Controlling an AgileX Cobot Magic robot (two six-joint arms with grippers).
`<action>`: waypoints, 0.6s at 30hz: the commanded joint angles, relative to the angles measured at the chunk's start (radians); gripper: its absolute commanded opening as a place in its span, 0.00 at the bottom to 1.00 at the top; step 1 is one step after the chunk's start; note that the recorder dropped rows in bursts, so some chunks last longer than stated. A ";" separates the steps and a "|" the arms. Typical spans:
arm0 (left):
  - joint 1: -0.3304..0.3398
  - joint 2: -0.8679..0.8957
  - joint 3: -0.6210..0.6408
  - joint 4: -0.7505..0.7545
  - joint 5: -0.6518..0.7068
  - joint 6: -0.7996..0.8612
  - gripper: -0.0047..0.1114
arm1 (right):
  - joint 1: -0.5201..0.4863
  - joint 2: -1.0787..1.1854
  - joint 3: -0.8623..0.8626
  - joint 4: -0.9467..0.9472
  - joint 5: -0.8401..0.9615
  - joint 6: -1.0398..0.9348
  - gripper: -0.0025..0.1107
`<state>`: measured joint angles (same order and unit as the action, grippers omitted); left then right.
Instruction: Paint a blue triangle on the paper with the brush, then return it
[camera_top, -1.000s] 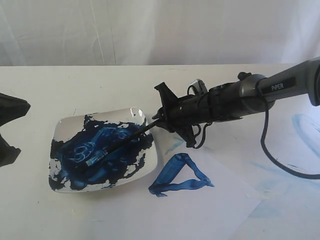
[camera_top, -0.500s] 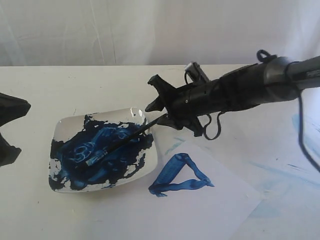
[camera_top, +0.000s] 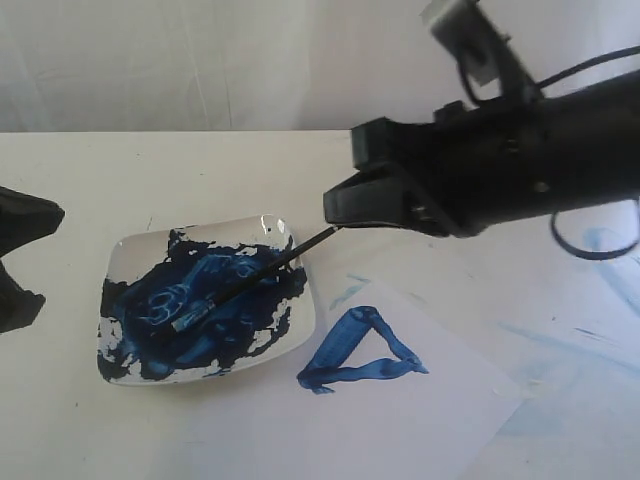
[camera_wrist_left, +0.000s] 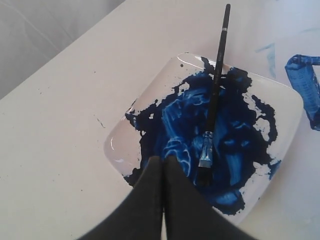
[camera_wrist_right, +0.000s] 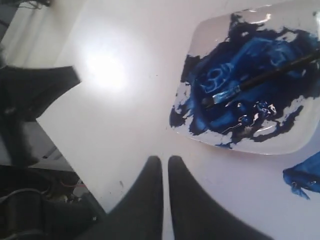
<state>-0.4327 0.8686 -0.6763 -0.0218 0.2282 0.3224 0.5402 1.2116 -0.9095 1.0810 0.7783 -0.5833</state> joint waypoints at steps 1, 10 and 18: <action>0.002 -0.008 0.005 -0.014 0.010 -0.009 0.04 | 0.000 -0.236 0.079 -0.145 -0.096 -0.017 0.02; 0.002 -0.008 0.005 -0.033 0.079 -0.013 0.04 | 0.000 -0.463 0.110 -0.296 -0.285 -0.019 0.02; 0.002 -0.008 0.005 -0.033 0.080 -0.013 0.04 | 0.000 -0.481 0.110 -0.299 -0.281 -0.019 0.02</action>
<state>-0.4327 0.8686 -0.6763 -0.0390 0.2962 0.3224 0.5402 0.7374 -0.8044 0.7860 0.5066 -0.5938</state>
